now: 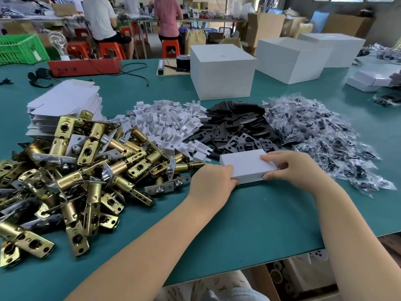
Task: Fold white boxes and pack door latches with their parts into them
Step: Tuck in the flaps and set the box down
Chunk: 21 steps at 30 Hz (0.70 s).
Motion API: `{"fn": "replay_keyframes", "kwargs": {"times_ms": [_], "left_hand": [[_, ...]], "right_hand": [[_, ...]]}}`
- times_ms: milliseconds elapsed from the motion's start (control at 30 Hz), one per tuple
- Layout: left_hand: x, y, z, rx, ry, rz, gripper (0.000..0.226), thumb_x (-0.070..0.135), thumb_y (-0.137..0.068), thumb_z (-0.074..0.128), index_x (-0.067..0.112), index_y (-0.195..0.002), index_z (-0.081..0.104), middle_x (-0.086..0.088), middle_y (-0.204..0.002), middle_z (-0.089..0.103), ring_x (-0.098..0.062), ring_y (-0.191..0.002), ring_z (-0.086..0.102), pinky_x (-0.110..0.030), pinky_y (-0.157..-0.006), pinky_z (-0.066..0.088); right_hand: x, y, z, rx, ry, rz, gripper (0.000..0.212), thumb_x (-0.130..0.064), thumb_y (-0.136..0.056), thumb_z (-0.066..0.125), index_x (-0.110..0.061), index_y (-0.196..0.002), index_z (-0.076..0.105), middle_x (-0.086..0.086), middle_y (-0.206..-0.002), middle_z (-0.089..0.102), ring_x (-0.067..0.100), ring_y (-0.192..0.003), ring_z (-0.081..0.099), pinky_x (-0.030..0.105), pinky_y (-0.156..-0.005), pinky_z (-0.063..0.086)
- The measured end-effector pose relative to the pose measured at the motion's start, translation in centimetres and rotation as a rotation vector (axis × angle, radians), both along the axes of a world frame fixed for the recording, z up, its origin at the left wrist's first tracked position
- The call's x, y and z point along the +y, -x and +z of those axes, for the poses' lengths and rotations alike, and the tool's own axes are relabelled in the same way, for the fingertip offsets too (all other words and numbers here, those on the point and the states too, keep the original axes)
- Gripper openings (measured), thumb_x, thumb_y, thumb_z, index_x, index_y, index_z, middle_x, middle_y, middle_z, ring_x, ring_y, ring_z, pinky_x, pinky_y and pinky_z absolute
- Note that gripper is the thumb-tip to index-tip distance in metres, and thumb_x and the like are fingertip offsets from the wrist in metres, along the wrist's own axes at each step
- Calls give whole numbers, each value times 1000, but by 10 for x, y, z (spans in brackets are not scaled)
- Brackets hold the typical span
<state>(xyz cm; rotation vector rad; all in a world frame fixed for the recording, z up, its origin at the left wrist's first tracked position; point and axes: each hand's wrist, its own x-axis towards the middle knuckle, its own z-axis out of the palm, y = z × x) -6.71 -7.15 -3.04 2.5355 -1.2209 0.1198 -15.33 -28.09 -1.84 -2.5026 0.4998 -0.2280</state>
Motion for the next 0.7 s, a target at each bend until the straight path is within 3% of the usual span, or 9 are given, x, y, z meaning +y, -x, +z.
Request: {"fn": "replay_keyframes", "kwargs": {"times_ms": [100, 167, 300, 433, 567, 700], "left_hand": [[0, 0, -1, -2, 7, -4, 30, 42, -99, 52, 15, -86, 45, -8, -89, 65, -24, -84, 52, -33, -64, 38], [1, 1, -2, -3, 25, -10, 29, 40, -99, 52, 13, -90, 48, -8, -90, 65, -26, -87, 54, -34, -65, 39], [5, 0, -1, 7, 16, -51, 31, 35, -100, 51, 9, -116, 57, -8, -100, 67, -27, -96, 57, -36, -74, 46], [17, -6, 15, 65, 5, -59, 49, 41, -98, 54, 17, -140, 48, -8, -112, 68, -25, -103, 60, -35, -83, 51], [40, -28, 56, 83, 83, 41, 51, 56, -94, 50, 29, -138, 51, 9, -109, 69, -12, -93, 63, -27, -72, 50], [67, -74, 106, 20, 128, 204, 37, 45, -95, 52, 25, -125, 63, 5, -107, 69, -13, -89, 58, -27, -76, 45]], "right_hand": [[0, 1, -1, 2, -2, -5, 57, -27, -69, 85, -30, -122, 66, -20, -115, 58, -1, -74, 50, 2, -65, 35], [1, 1, 0, 16, -8, -5, 58, -27, -69, 85, -30, -123, 64, -20, -118, 58, 0, -78, 52, 6, -68, 37], [8, 6, 4, 41, -37, -17, 60, -30, -71, 84, -34, -126, 61, -11, -135, 51, 7, -106, 49, 28, -97, 37], [25, 6, 7, -90, 2, -14, 60, -31, -71, 83, -32, -126, 61, -3, -139, 46, 14, -129, 37, 26, -103, 24], [65, -12, 13, -320, 142, 63, 32, -31, -81, 75, -23, -112, 70, 0, -123, 53, 19, -125, 38, 20, -100, 20], [117, -40, 17, -396, 223, 332, 24, -30, -86, 67, -13, -101, 74, 7, -108, 63, 25, -112, 49, 22, -96, 28]]}}
